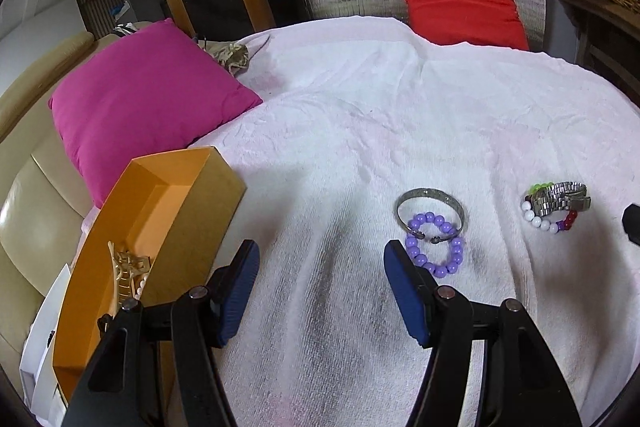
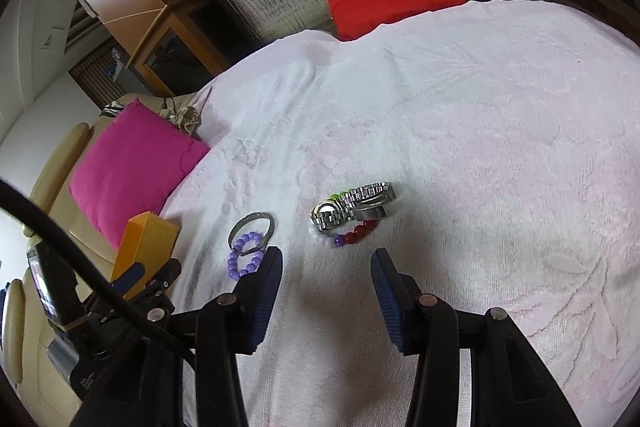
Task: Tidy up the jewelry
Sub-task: 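Move the right gripper to the silver watch and close on it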
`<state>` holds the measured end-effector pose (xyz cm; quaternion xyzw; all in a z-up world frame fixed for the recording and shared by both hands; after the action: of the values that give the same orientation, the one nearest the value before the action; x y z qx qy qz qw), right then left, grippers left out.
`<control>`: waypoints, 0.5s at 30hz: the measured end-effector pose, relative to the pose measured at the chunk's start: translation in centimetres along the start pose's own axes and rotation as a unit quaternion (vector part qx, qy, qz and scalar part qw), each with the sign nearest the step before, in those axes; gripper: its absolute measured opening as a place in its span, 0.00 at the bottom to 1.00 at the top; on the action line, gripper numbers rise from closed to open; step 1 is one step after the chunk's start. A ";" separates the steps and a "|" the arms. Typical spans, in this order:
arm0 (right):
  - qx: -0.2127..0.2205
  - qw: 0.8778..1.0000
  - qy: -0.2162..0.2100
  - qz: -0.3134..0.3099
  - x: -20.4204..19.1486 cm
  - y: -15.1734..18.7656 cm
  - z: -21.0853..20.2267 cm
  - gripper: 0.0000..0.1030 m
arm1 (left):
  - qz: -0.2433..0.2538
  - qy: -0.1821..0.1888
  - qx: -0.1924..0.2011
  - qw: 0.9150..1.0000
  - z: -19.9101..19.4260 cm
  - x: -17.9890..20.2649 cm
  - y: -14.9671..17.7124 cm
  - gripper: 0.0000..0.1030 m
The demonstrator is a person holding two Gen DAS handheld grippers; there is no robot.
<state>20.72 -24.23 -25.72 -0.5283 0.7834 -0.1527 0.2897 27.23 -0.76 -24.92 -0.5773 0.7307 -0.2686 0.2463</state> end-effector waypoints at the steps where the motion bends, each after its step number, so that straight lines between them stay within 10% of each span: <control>1: 0.000 1.000 0.000 0.002 0.1 0.0 -0.1 0.49 | 0.000 0.001 -0.002 1.000 0.1 0.0 0.1 0.63; 15: -0.026 0.999 0.011 0.028 1.5 0.0 1.0 0.49 | -0.060 0.036 -0.065 0.995 2.2 -3.1 1.9 0.63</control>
<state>20.91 -25.58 -26.94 -0.5118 0.8046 -0.1299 0.2715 28.00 2.37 -27.66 -0.6248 0.7192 -0.2552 0.1652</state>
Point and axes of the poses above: each gripper's, at about its wrist camera, not at the fingertips, and z roughly the way its jaws point, x to its right, y to its underside, the point moved 6 cm from there along z, roughly the way its jaws point, and after that the axes turned 15 degrees about y, right-handed, at the moved point
